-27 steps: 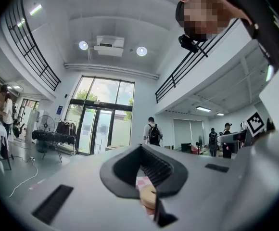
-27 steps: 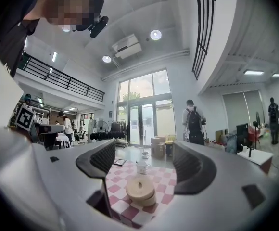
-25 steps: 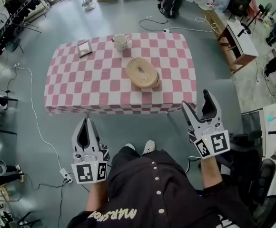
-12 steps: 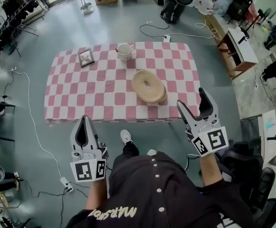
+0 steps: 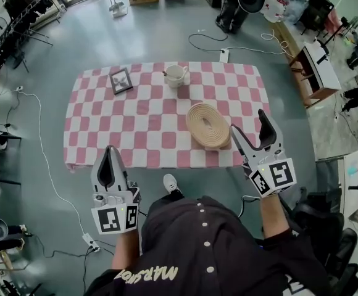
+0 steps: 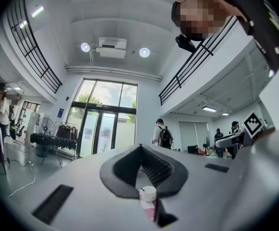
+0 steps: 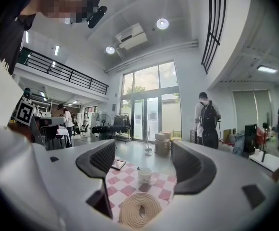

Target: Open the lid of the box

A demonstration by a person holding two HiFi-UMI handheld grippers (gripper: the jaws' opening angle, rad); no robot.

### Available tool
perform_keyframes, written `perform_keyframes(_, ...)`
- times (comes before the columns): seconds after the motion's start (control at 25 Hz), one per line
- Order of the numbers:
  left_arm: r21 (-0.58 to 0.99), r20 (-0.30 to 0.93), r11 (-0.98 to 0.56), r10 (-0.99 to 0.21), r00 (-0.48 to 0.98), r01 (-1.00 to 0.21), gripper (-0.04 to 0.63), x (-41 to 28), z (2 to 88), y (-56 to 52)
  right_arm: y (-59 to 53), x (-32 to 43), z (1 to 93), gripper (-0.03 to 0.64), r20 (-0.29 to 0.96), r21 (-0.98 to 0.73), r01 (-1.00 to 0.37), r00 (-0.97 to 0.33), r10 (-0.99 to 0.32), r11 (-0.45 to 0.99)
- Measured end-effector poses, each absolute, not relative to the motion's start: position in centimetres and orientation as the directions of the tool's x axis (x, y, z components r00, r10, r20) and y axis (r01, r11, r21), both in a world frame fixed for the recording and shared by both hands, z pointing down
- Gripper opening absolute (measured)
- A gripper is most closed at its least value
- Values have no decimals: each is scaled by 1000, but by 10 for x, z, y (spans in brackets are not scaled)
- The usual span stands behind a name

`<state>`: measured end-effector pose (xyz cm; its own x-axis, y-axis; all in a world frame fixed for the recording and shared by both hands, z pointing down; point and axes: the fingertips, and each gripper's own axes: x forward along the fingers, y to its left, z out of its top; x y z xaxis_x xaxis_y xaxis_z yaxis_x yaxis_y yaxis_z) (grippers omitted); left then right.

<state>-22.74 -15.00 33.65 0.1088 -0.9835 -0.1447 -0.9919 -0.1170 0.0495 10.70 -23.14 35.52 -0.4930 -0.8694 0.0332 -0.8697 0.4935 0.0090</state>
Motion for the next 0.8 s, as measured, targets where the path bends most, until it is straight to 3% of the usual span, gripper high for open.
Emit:
perform_keyframes(0.44, 53, -125, -181, -977, 174, -982, 6, -259, 340, -205, -274, 73, 360, 359, 60, 23, -886, -462, -885, 464)
perform_keyframes(0.8, 58, -70, -225, -973, 220, -973, 6, -264, 355, -240, -303, 79, 395, 370, 169, 50, -899, -423, -890, 436)
